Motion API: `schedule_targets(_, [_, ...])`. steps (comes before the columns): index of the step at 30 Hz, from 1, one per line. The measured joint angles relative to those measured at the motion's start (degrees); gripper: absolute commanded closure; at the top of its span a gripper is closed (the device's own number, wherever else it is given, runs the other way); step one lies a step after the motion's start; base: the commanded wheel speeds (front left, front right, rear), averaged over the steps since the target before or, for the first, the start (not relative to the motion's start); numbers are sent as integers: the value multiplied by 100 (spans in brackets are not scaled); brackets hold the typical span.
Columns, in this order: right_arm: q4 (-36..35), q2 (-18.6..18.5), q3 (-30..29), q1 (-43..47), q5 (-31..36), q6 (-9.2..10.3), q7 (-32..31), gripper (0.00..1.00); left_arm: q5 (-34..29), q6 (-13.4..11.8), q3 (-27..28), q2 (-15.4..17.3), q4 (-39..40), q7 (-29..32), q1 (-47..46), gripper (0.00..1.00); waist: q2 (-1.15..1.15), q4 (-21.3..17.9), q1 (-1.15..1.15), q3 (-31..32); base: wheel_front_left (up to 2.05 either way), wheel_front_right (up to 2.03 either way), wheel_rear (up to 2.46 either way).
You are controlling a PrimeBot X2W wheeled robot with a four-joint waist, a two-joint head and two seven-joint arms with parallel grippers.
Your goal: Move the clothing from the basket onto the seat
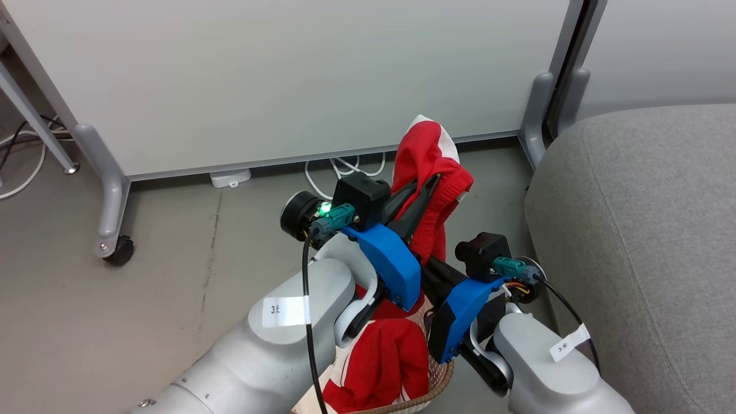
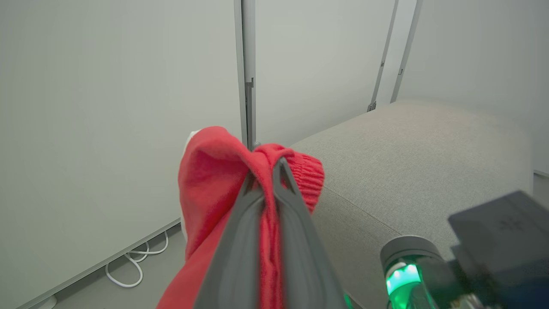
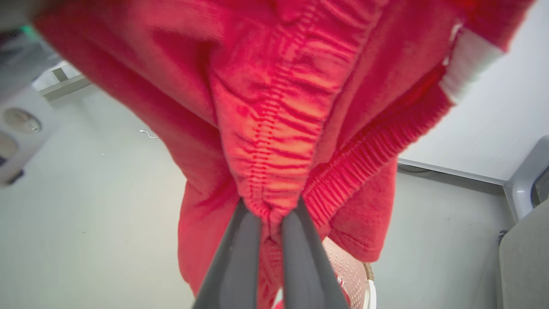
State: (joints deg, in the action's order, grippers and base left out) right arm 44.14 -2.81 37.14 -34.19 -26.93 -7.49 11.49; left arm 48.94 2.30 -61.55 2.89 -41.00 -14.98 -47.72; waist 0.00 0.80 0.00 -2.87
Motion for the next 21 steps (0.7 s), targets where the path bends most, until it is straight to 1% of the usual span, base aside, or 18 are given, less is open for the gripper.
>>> schedule_targets(10, [268, 0, 92, -110, -147, 0, 125, 100, 48, 2, -16, 0, -102, 0, -31, 100, 0, -31, 0, 17, 0, 0, 0])
schedule_targets(19, [375, 0, 194, -119, -248, 0, 221, 100, 109, 1, -40, -1, -187, 0, -32, 100, 0, -78, 0, 52, 0, 0, 0])
schedule_targets(20, [382, 0, 199, -122, -249, 0, 223, 100, 108, 1, -36, -1, -193, 0, -32, 82, 0, -83, 0, 51, 0, 0, 0])
schedule_targets(21, [386, 0, 202, -126, -252, 0, 229, 100, 104, 0, -26, 0, -199, 0, -32, 82, 0, -88, 0, 49, 0, 0, 0])
